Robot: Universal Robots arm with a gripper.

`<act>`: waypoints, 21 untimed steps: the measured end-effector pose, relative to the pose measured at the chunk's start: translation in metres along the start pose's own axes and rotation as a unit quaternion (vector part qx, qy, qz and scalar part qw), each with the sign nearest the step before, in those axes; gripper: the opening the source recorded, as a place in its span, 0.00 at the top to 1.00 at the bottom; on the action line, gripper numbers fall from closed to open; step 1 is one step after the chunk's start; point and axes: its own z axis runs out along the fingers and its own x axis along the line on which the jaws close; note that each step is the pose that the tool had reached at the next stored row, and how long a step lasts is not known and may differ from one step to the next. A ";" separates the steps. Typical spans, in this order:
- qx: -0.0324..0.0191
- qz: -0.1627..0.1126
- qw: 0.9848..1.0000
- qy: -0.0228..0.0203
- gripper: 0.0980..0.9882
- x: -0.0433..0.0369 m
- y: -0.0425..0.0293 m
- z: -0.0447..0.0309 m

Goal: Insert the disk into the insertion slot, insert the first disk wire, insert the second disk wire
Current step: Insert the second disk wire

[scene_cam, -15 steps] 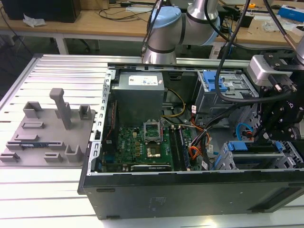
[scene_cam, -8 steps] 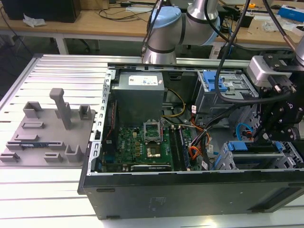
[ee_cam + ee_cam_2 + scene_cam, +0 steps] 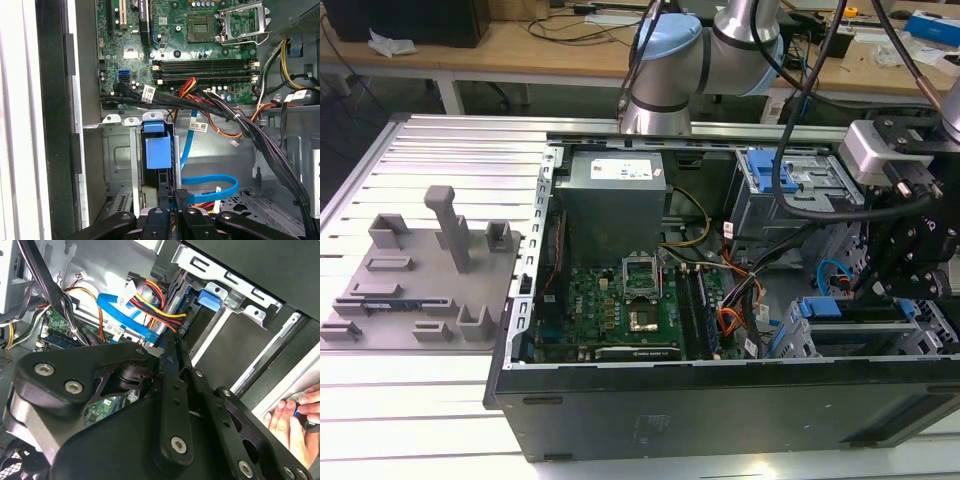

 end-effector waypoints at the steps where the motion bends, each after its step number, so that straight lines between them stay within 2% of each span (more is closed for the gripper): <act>1: 0.000 -0.001 1.000 0.000 0.93 0.0000 0.0000 0.0007; 4: 0.000 -0.003 1.000 0.000 0.93 0.0000 0.0000 0.0027; 6: 0.000 -0.007 1.000 0.000 0.93 0.0002 0.0005 0.0073; 8: 0.000 -0.008 1.000 -0.001 0.92 0.0003 0.0018 0.0077; 10: 0.000 -0.008 1.000 0.000 0.78 0.0003 0.0027 0.0056; 11: 0.000 -0.008 1.000 0.000 0.70 0.0000 0.0028 0.0011; 15: 0.000 -0.008 1.000 0.002 0.70 -0.0022 0.0029 -0.0158; 17: 0.000 -0.008 1.000 0.007 0.70 -0.0032 0.0029 -0.0254; 19: 0.000 -0.008 1.000 0.010 0.70 -0.0034 0.0029 -0.0287; 21: 0.000 -0.008 1.000 0.010 0.70 -0.0033 0.0029 -0.0287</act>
